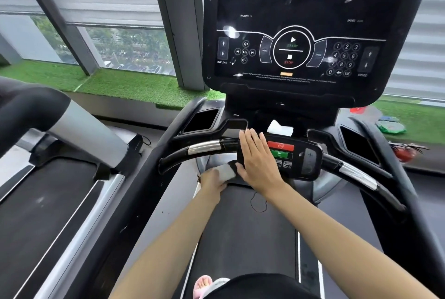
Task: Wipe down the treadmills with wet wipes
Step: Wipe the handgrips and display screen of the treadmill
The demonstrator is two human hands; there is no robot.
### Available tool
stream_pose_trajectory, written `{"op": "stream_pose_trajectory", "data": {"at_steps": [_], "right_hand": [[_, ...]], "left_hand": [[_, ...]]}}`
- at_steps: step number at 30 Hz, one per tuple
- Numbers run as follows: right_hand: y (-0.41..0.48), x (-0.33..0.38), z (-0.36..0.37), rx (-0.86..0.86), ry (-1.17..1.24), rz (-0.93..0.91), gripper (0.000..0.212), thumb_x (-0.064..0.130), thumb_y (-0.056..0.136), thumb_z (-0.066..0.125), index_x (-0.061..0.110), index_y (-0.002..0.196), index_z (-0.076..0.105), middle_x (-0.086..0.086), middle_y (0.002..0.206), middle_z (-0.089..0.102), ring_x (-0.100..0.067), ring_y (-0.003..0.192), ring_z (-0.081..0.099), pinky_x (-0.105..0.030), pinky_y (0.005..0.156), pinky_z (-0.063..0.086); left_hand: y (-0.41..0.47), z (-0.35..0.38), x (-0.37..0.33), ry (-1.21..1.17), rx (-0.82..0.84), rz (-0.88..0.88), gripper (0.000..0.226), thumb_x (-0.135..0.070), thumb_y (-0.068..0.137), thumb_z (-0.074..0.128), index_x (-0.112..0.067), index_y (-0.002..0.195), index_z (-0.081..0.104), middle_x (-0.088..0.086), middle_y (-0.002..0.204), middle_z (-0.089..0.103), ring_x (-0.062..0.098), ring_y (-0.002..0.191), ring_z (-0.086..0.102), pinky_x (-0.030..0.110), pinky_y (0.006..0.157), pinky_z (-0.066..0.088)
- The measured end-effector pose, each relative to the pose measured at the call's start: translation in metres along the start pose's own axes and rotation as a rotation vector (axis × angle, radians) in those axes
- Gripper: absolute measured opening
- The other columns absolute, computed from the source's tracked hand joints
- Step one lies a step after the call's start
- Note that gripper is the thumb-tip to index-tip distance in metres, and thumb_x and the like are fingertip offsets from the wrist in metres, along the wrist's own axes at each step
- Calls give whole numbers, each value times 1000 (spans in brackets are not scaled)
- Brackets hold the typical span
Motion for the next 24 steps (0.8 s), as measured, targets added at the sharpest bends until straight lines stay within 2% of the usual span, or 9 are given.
{"op": "stream_pose_trajectory", "data": {"at_steps": [3, 5, 8, 10, 13, 18, 20, 22, 24], "right_hand": [[-2, -1, 1, 15, 6, -8, 84, 28, 78, 73, -6, 144, 34, -23, 146, 41, -35, 139, 36, -44, 117, 17], [-2, -2, 0, 17, 13, -6, 85, 28, 79, 73, -6, 145, 32, -23, 148, 39, -34, 140, 35, -43, 116, 16], [-1, -1, 0, 6, 18, 2, 84, 28, 78, 73, -6, 144, 34, -24, 146, 41, -35, 139, 36, -44, 116, 16], [-1, -1, 1, -1, 32, 7, 81, 26, 78, 72, -6, 143, 35, -24, 146, 41, -36, 139, 35, -44, 117, 16], [-2, -1, 1, -12, 62, 17, 78, 25, 79, 71, -5, 143, 37, -23, 146, 41, -35, 139, 35, -44, 117, 16], [-1, -2, 2, -22, 54, -4, 75, 27, 81, 69, -4, 143, 38, -21, 146, 41, -34, 140, 34, -43, 118, 15], [-2, -1, 2, -20, 54, 10, 74, 25, 81, 68, -4, 142, 39, -22, 146, 41, -35, 140, 34, -44, 119, 16], [-2, 2, 2, -20, 49, 28, 71, 23, 80, 68, -3, 140, 42, -23, 144, 42, -37, 139, 34, -47, 118, 18], [-1, 5, 3, -18, 44, 41, 67, 20, 79, 67, -2, 138, 45, -25, 143, 42, -39, 138, 33, -50, 118, 19]], "left_hand": [[1, 46, -4, -493, 129, -156, 39, -5, 101, 34, 1, 138, 40, 18, 136, 51, 36, 128, 47, 45, 111, 35], [-4, 53, -9, -387, 136, -157, 39, -11, 100, 37, -1, 137, 43, 6, 121, 57, 29, 129, 47, 38, 110, 37], [-7, 56, -17, -237, 128, -96, 17, -9, 96, 45, -14, 105, 59, -11, 89, 53, 16, 99, 59, 26, 88, 48], [-26, 41, -25, -385, 64, -38, 17, -7, 97, 48, -10, 110, 58, 2, 104, 61, 22, 108, 59, 27, 89, 45], [-27, 47, -18, -715, 3, -336, 36, -9, 100, 41, 2, 134, 44, 14, 132, 53, 30, 128, 47, 37, 106, 36], [-22, 29, -35, -787, -101, -349, 38, -11, 100, 30, 8, 130, 41, 23, 129, 54, 40, 118, 55, 47, 96, 46], [-6, 14, -40, -785, -75, -304, 30, -7, 101, 24, 9, 113, 46, 21, 99, 63, 27, 101, 66, 38, 91, 50], [23, -5, -53, -647, -5, -220, 23, -4, 102, 33, 8, 116, 48, 0, 66, 61, -2, 62, 64, 7, 78, 46], [47, -37, -48, -589, -106, -219, 31, -19, 99, 48, -3, 125, 52, -14, 65, 57, -4, 62, 58, -3, 70, 31]]}}
Point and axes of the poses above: each hand's wrist, its own y-axis towards the middle knuckle, its own z-axis out of the palm, x = y × z, the point moved 9 cm from there along y, towards the middle knuckle
